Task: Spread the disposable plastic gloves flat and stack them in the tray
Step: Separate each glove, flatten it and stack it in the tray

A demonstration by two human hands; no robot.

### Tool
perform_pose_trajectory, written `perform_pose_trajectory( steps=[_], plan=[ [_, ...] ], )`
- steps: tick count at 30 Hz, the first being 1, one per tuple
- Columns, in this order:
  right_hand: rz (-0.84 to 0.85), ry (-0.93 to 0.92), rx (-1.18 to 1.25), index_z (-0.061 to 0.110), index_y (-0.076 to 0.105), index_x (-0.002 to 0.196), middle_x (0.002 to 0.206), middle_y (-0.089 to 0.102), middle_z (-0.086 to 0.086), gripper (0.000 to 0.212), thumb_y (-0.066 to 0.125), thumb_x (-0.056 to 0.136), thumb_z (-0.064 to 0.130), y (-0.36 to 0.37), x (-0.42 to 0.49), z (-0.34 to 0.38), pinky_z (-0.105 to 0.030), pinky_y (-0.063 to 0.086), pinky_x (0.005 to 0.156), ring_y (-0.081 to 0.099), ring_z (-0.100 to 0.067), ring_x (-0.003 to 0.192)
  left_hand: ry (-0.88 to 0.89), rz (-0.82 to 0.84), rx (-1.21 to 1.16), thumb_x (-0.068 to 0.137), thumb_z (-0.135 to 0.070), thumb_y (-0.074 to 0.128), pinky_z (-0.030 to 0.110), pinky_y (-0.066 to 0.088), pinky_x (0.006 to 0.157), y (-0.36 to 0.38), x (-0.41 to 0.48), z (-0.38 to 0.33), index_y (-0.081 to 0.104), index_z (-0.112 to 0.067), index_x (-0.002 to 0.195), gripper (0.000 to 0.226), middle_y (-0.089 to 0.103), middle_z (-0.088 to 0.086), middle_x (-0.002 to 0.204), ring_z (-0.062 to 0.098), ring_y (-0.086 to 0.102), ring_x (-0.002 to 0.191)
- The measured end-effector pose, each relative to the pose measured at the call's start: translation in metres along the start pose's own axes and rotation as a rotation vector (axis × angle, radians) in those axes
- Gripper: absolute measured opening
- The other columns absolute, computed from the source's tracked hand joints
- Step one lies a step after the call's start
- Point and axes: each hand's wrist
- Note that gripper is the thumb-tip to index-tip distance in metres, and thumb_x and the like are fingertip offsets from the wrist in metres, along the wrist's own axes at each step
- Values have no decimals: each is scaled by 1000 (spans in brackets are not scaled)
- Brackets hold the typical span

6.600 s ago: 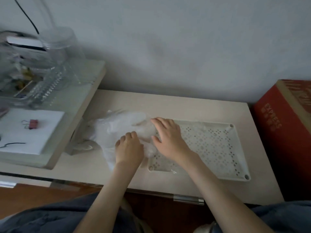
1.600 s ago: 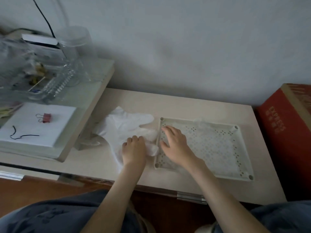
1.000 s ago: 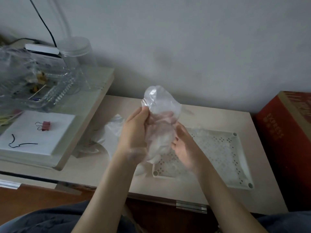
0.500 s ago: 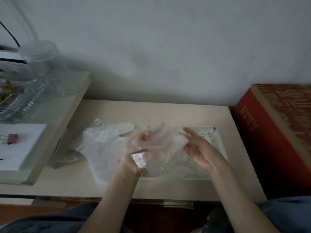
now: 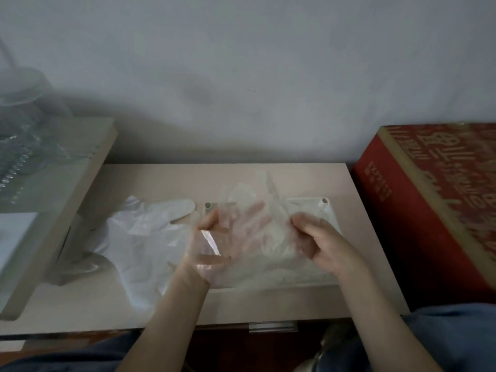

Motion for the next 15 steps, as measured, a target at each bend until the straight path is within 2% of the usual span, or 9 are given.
perform_pose_trajectory(
  steps=[1,2,4,5,7,9,10,12,15],
  plan=[
    [-89,-14,-125,12,67,78,52,57,1,17,65,86,27,-1,-1,4,-18,38,36,50,-8,39,-19,-48,-54,90,-53,43,60,34,104,10,-1,-2,62,2,99,58,48,22,138,43,48,125],
    [-160,-20,-255,13,65,82,49,54,4,17,59,92,25,-4,-1,6,-17,32,34,46,-7,38,-28,-96,-45,84,-61,47,61,37,101,18,0,-7,63,0,97,64,52,24,134,43,50,122],
    [-280,-51,-462,13,66,88,48,51,8,17,58,94,27,-15,3,6,-18,29,37,45,-6,40,-2,-251,145,75,-75,40,58,45,94,31,0,-13,61,-6,105,79,59,22,126,40,57,116],
    [-322,-76,-517,13,67,88,49,50,8,18,59,92,29,-18,5,6,-20,30,40,45,-8,43,2,-326,279,74,-76,35,55,47,92,31,1,-15,59,-8,107,79,63,20,121,38,60,111],
    [-357,-94,-563,14,68,86,55,52,3,17,60,90,28,-21,11,1,-24,31,44,47,-15,49,-37,-446,603,79,-61,47,45,49,89,35,5,-10,58,-9,107,61,67,17,110,30,66,97],
    [-399,-104,-600,11,65,83,59,52,-2,17,58,90,25,-21,18,-6,-22,31,41,46,-16,49,-93,-508,928,85,-35,65,31,53,78,39,11,-4,60,-8,103,32,68,10,96,19,68,81],
    [-417,-101,-620,8,63,82,57,50,-2,19,57,90,23,-21,21,-10,-19,29,38,44,-13,45,-106,-554,1033,87,-24,67,25,53,70,36,15,1,61,-7,98,21,67,7,87,16,66,73],
    [-434,-101,-659,8,59,79,52,47,0,18,56,91,22,-22,25,-17,-17,27,34,39,-10,36,-90,-637,1124,88,-15,64,19,48,56,27,18,10,64,-3,89,12,64,6,71,15,58,59],
    [-460,-108,-697,10,63,81,57,53,0,19,59,91,25,-29,26,-19,-17,29,37,42,-10,40,-44,-753,1123,88,-14,62,23,45,52,18,21,12,64,-2,85,12,61,5,62,15,54,50]
  ],
)
Point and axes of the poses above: each hand's wrist, its own x-axis towards the middle knuckle, its own y-axis out of the palm, z = x × y
